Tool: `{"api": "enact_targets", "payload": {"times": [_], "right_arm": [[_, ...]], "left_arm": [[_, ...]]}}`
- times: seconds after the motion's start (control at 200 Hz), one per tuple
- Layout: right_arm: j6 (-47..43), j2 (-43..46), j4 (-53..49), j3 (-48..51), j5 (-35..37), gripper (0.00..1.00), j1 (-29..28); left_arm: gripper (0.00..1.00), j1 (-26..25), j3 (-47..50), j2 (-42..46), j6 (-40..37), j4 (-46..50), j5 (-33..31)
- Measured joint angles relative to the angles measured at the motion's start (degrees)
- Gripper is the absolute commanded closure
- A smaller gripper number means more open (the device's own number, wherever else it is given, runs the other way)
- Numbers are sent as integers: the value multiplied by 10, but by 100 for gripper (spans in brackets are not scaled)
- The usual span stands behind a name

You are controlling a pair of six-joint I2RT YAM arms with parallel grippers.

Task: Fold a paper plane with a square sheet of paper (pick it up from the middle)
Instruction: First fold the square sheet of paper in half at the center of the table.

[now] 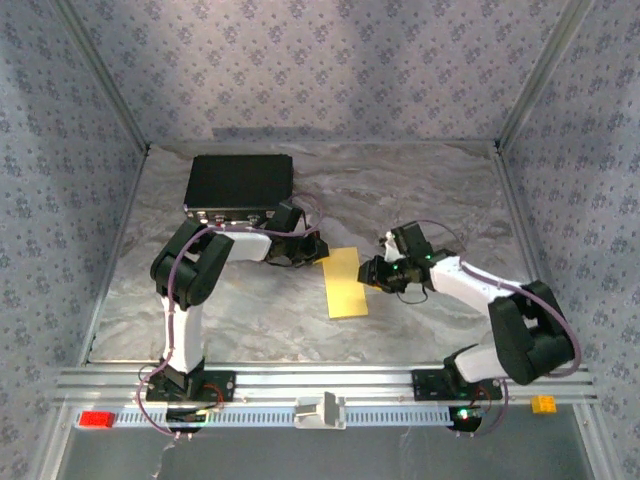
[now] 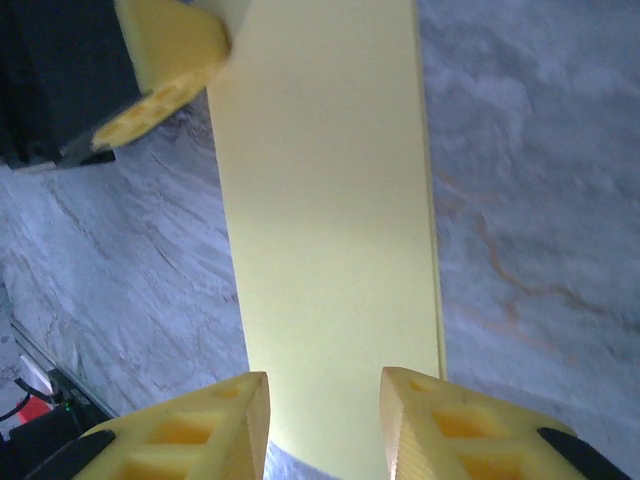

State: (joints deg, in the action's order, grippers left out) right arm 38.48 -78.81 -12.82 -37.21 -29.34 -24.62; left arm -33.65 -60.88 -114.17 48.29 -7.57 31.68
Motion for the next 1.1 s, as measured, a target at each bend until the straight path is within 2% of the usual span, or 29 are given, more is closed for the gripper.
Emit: {"api": "enact_targets", "payload": {"times": [0.095,0.21,0.36,0.715,1.099], "right_arm": [[22,25,-9,31,-1,63,-2],[52,58,-21,67,-3,56,-8],[72,83,-27,87,-13,56,-11],[92,44,2,99,-55,58,-26],[103,21,28,100,-60,59,-28]], "left_arm": [[94,0,0,0,0,0,0],[94,0,0,0,0,0,0],[94,0,0,-1,0,0,0],[94,0,-1,-2,0,0,3],[94,2,-2,-4,0,0,9]]}}
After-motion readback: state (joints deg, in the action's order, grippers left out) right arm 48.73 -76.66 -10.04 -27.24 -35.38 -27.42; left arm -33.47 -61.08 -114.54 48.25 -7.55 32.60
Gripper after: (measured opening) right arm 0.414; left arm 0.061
